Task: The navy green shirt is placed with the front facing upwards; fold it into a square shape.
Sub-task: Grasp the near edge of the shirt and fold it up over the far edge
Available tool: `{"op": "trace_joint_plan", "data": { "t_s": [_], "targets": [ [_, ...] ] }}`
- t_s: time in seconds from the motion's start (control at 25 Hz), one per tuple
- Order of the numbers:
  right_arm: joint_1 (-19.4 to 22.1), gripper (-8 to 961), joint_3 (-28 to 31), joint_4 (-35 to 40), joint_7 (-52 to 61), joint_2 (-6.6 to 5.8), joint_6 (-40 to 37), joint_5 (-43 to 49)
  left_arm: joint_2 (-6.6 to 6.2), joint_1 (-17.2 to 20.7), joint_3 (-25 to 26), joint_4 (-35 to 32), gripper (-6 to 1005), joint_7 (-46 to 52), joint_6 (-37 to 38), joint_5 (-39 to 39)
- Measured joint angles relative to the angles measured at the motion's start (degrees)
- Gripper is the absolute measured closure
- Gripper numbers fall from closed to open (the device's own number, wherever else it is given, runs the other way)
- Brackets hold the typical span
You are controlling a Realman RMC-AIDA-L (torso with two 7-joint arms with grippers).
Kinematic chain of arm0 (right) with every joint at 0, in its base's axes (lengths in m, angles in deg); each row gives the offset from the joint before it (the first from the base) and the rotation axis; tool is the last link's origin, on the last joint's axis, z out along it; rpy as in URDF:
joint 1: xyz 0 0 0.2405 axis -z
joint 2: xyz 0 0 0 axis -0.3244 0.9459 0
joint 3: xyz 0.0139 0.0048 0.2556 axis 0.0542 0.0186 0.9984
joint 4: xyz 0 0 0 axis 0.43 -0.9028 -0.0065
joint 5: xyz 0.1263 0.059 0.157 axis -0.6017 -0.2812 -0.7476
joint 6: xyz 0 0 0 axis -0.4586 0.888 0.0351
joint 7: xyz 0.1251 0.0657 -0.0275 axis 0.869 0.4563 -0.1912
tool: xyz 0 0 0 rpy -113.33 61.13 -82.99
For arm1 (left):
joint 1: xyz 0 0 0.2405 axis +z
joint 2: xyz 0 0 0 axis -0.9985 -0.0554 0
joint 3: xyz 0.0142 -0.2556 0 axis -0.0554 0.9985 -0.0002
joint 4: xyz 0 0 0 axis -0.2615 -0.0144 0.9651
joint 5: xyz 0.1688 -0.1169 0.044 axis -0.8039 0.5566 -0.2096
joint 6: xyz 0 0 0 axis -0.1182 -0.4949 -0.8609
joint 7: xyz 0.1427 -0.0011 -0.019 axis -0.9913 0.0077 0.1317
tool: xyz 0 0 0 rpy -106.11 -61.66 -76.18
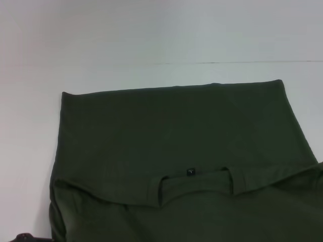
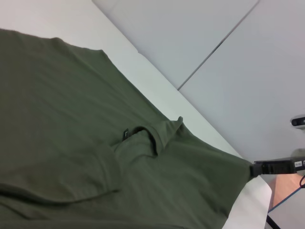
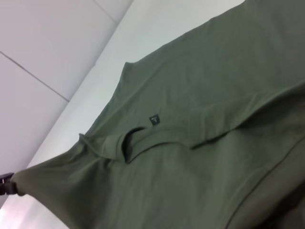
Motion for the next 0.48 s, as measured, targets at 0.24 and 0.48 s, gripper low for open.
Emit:
{"op": "trace_joint_plan", "data": {
  "t_s": [0.24, 0.48],
  "targets": [
    [-1.88, 847, 3.63, 0.15, 0.60, -0.77, -0.31, -0.28, -0.78, -2.76, 2.40, 0.05, 971, 0.95, -0.54, 0.19],
    [-9.74, 837, 8.54, 0.10, 4.47, -2.14, 3.70, -0.41, -3.25, -10.95, 6.60, 1.84, 970, 3.21, -3.94, 0.98]
  ]
}}
